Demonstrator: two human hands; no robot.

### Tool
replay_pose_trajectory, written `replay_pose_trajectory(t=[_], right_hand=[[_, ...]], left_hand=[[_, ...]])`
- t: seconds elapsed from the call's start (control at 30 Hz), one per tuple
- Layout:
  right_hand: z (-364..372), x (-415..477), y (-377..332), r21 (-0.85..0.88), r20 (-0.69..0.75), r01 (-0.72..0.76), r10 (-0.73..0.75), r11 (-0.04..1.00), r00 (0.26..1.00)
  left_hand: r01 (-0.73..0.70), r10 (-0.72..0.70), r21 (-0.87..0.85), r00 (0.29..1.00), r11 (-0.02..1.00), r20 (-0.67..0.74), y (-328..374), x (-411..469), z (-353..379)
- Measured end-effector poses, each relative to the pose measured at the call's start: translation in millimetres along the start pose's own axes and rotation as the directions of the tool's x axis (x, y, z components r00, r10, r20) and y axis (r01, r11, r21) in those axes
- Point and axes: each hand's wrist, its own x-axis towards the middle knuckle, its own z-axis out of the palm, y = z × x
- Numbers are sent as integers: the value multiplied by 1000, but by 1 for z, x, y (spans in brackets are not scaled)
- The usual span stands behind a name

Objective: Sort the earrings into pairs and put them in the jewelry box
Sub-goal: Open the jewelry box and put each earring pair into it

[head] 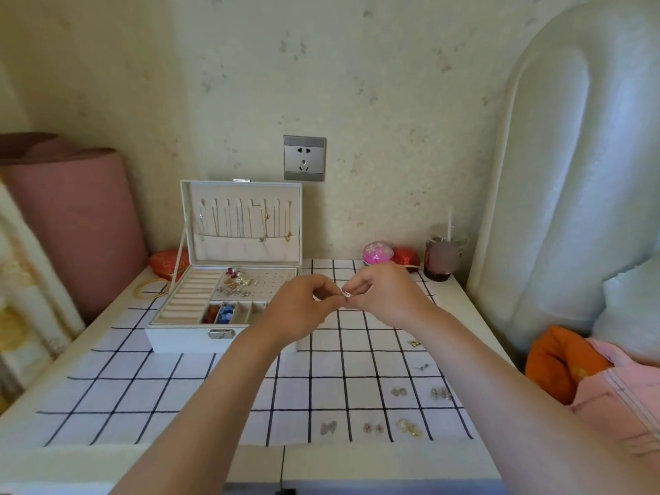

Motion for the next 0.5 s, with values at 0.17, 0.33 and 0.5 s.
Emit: replay_pose_trajectory(t=[0.17,0.33,0.5], right_hand=[[26,22,-31,36,-37,96,-95,995,995],[47,38,-58,148,3,127,-128,981,992],[64,55,-81,283,-18,172,-174,944,985]], left_hand=[[38,-44,-55,994,998,-97,-14,-4,-30],[57,-80,-127,979,990,-188,-35,-8,-57],[64,-127,-231,955,971,-269,-50,-10,-84]])
